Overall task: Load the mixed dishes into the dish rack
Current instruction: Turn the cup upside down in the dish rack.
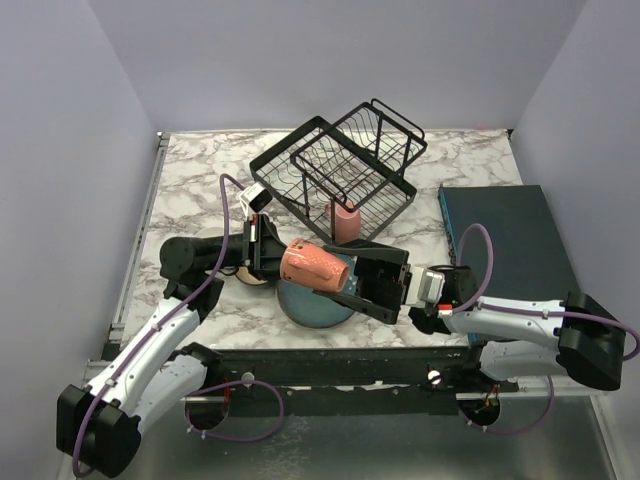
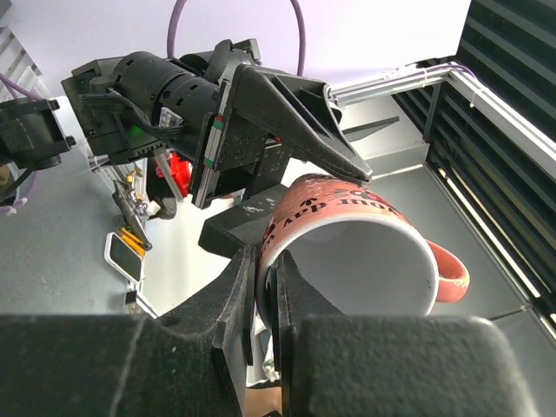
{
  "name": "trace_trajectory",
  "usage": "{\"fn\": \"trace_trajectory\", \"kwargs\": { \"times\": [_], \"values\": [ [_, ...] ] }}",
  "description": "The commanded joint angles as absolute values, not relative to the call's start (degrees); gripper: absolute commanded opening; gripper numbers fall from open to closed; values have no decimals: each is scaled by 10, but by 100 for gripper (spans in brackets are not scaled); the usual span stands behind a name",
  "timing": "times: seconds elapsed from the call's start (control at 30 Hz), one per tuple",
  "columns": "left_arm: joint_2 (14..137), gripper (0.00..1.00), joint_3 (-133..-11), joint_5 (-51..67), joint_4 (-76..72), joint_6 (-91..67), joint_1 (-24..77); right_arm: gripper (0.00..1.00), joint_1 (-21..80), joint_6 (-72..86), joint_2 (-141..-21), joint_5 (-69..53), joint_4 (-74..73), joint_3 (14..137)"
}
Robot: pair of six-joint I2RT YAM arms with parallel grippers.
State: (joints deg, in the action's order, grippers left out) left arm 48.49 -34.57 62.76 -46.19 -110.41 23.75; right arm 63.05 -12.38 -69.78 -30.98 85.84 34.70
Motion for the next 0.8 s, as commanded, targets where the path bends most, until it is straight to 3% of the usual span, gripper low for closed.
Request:
{"fn": "trace_trajectory", "kwargs": {
  "times": [0.0, 0.13, 0.4, 0.63, 0.77],
  "values": [
    [474, 0, -347, 610, -487, -1110, 241, 62, 633, -118, -707, -334, 1019, 365],
    [473, 0, -341, 609, -487, -1110, 242, 47, 633, -115, -710, -341, 1019, 366],
    [475, 0, -337, 609, -488, -1107, 242, 3, 634, -115, -708, -350, 1019, 366],
    [478, 7, -325, 607, -488, -1104, 242, 0, 633, -122, -697, -340, 1019, 353],
    [478, 20, -320, 605, -488, -1101, 242, 0, 633, -129, -685, -330, 1019, 341]
  ]
}}
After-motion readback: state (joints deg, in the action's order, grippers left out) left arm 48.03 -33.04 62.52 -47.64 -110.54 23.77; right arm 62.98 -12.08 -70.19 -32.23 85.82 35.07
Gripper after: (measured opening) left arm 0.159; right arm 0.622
